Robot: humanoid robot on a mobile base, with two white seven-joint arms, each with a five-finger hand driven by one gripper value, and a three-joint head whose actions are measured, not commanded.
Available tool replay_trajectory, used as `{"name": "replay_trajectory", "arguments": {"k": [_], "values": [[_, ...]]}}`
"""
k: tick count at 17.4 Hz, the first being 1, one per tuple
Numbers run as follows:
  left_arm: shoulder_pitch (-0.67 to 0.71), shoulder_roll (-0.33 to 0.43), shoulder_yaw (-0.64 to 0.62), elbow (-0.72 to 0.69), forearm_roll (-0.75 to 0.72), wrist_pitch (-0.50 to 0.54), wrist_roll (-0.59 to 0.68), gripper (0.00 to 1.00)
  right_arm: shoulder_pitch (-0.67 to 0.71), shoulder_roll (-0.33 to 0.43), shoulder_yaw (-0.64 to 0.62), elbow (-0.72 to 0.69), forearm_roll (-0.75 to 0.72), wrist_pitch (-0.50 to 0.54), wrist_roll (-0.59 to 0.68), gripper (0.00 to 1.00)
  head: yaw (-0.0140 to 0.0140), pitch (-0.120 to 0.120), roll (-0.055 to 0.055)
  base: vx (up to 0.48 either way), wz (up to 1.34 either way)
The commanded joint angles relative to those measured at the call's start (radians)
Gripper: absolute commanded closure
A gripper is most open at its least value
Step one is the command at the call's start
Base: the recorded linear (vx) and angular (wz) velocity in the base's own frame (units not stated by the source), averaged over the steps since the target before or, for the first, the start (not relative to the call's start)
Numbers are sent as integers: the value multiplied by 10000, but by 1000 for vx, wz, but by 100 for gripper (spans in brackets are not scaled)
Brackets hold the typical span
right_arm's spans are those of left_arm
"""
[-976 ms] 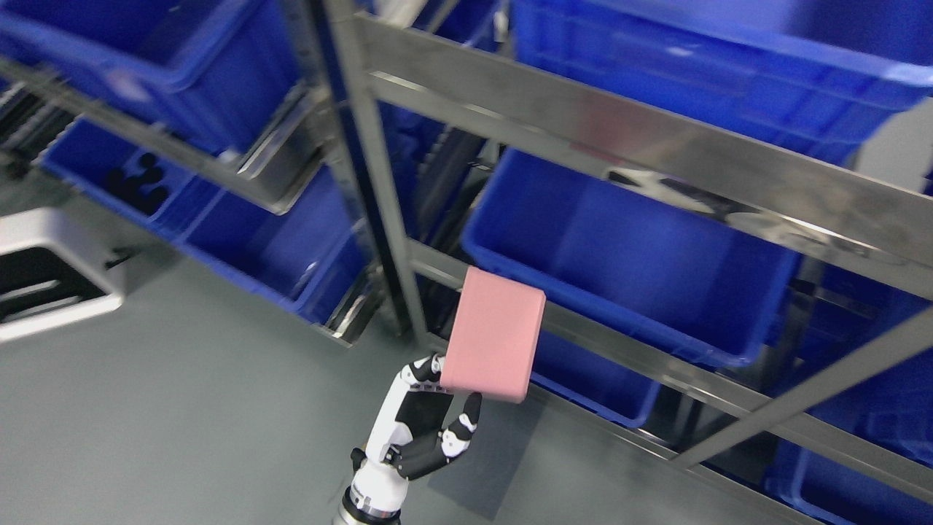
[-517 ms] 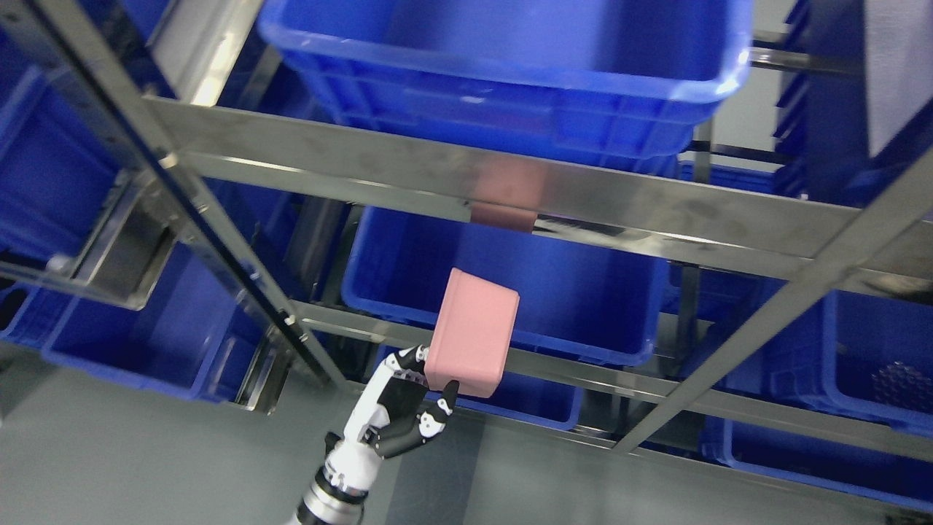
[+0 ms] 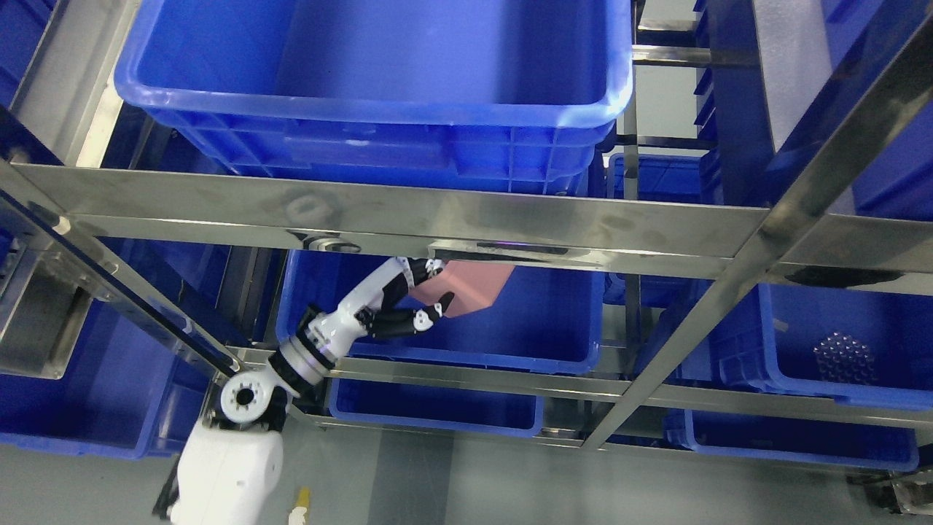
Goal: Place storage box into left shelf container
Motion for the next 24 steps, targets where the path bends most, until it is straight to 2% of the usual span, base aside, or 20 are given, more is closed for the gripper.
{"name": "replay_trajectory", "arguments": {"k": [1,4,5,6,7,10,11,12,13,14,16,19,20,22,23,24], "values": [[-1984,-812,443,3914,-3207,-62,5,94,91,-175,-46,-174,16,20,5,0,0,0,0,21,-93],[-2062,-812,444,4578,-4288,-414,371,90,91,-175,-46,-174,16,20,5,0,0,0,0,6,-27],[-2062,-812,352,4609,-4320,-430,753,87,91,-175,-46,-174,16,20,5,0,0,0,0,0,0],[-2062,-812,275,4685,-4305,-461,909,81,91,-175,-46,-174,16,20,5,0,0,0,0,0,0],[-2062,-812,259,4686,-4260,-476,956,69,91,-175,-46,-174,16,20,5,0,0,0,0,0,0],[-2046,-812,305,4488,-4167,-477,971,24,91,-175,-46,-174,16,20,5,0,0,0,0,0,0],[-1985,-812,381,4289,-4046,-461,972,16,91,-175,-46,-174,16,20,5,0,0,0,0,0,0],[-1924,-812,488,4059,-3695,-461,972,12,91,-175,-46,-174,16,20,5,0,0,0,0,0,0],[-1832,-812,580,3632,-2872,-431,1017,7,91,-175,-46,-174,16,20,5,0,0,0,0,0,0],[-1619,-812,551,2747,-1405,-248,1185,3,91,-175,-46,-174,16,20,5,0,0,0,0,0,0],[-687,-812,505,359,565,684,2359,1,91,-175,-46,-174,16,20,5,0,0,-1,0,0,0],[1032,-812,337,-2791,726,1194,6448,0,91,-175,-46,-174,16,20,5,0,0,0,0,0,0],[1386,-812,290,-3437,726,1393,7313,0,91,-175,-46,-174,16,20,5,0,0,0,0,0,0],[2199,-812,183,-4438,726,1549,7522,0,91,-175,-46,-174,16,20,5,0,0,-1,0,0,0],[2385,-812,167,-4411,726,1381,7522,0,91,-175,-46,-174,16,20,5,0,0,-1,0,0,0],[2615,-812,289,-4410,726,772,7522,0,91,-175,-46,-174,16,20,5,0,0,-1,0,0,0]]}}
